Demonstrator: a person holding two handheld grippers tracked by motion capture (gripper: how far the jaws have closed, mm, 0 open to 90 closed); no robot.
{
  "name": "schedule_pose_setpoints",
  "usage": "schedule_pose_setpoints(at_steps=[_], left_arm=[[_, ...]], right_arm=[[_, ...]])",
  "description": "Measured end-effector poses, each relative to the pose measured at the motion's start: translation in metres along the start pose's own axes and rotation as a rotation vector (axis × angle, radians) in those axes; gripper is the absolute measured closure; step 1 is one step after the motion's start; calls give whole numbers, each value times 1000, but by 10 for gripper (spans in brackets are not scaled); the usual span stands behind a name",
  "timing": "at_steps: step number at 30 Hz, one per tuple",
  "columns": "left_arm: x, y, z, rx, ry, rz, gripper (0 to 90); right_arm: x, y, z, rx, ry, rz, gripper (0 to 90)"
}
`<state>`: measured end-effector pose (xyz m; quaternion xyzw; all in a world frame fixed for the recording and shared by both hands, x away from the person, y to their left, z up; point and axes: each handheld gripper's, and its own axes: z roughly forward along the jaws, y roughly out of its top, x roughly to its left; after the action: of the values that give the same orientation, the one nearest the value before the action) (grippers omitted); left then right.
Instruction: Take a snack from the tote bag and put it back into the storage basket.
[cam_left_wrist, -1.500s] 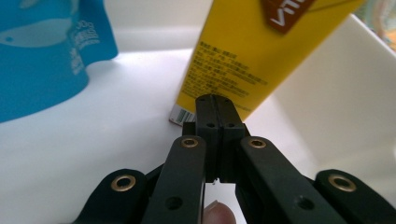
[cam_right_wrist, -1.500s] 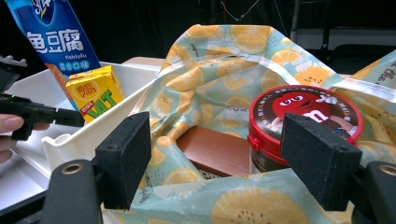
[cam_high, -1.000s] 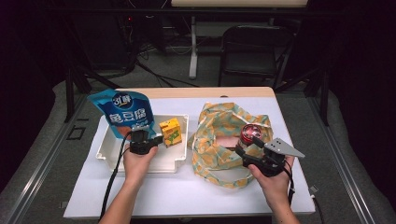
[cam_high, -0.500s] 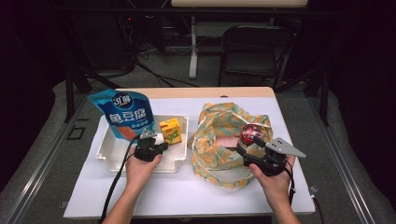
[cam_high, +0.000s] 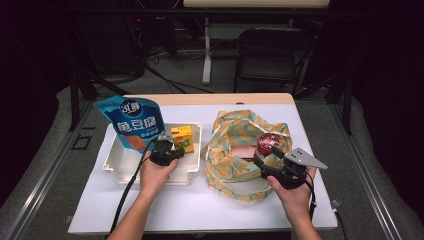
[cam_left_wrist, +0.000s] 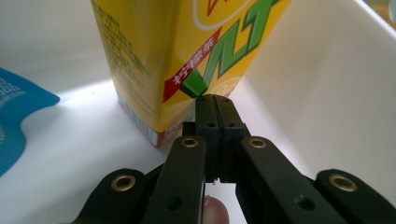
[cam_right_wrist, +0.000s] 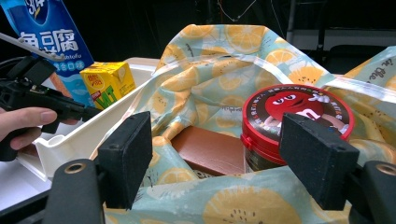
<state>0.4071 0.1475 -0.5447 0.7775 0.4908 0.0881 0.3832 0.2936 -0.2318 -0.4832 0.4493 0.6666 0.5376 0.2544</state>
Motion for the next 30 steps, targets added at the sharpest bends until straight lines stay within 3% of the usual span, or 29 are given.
schedule_pose_setpoints(at_steps=[8, 13, 19, 25, 30], left_arm=[[1, 5, 5, 8, 18, -49, 900], [-2, 7, 11, -3, 45, -30, 900], [-5, 11, 17, -5, 68, -51, 900], [-4, 10, 18, -26, 118, -81, 900], [-1, 10, 17, -36, 108, -110, 900]], right_arm=[[1, 0, 1, 3, -1, -6, 260], [1, -1, 1, 8, -1, -7, 260], [1, -2, 2, 10, -6, -11, 261], [0, -2, 0, 9, -15, -15, 263], [-3, -1, -1, 3, -34, -9, 265]])
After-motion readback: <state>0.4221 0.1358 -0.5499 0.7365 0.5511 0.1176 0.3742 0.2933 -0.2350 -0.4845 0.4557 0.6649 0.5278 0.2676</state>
